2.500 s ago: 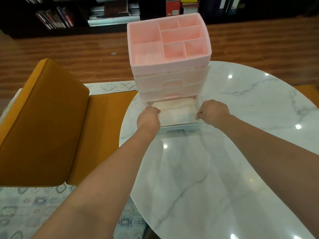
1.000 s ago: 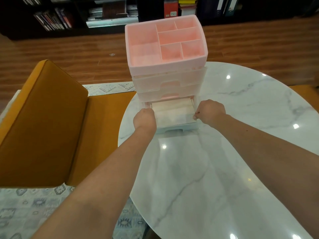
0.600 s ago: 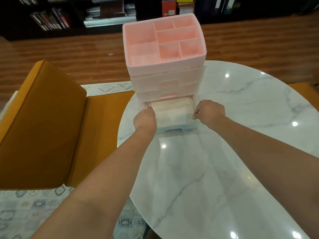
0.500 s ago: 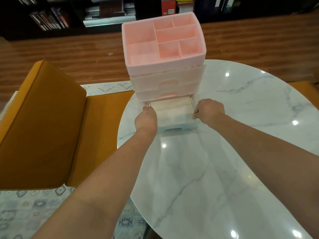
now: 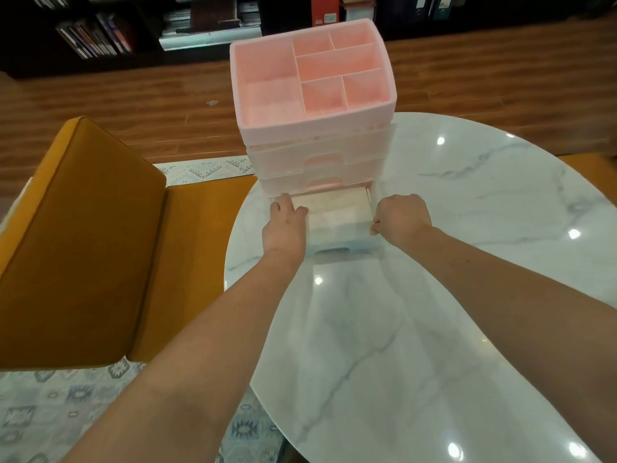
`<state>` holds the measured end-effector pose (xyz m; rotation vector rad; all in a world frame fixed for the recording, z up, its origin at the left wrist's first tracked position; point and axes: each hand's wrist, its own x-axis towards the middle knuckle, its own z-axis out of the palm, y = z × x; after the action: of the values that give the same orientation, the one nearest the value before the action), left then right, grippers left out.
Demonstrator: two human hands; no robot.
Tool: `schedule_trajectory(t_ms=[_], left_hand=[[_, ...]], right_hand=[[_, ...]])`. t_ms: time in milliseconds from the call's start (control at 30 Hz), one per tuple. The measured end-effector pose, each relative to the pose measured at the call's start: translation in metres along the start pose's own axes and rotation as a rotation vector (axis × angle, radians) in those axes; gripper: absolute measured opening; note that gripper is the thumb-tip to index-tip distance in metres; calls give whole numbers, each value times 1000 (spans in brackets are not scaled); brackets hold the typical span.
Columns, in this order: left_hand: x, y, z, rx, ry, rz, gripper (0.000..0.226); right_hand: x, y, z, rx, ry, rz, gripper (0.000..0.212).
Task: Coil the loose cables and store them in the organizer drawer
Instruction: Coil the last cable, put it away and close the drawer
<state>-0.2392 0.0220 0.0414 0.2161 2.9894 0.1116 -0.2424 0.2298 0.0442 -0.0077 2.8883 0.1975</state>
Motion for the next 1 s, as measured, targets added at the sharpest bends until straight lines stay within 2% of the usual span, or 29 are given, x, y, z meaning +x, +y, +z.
schedule_trajectory(t_ms=[133,333,467,533,600,700,1000], left_hand=[[4,3,0,77,-28,59,62],[8,3,-1,147,-59,79,60],[13,1,-1,127,-71,85,51],[15,2,-1,118,-72,83,55],[16,4,1,112,-63,98,65],[16,4,2,125,-55,126,67],[18,0,8,123,-22,188,61]], right_hand=[[-2,-2,5,-124,73,-44,22],[-9,1,14,-131,173,-92,23],[-5,3,14,-50,276,-143,46],[-4,2,10,18,246,-228,53],[-2,2,8,75,156,-294,50],[0,1,9,173,51,-280,50],[11,-2,16,179,131,-285,39]])
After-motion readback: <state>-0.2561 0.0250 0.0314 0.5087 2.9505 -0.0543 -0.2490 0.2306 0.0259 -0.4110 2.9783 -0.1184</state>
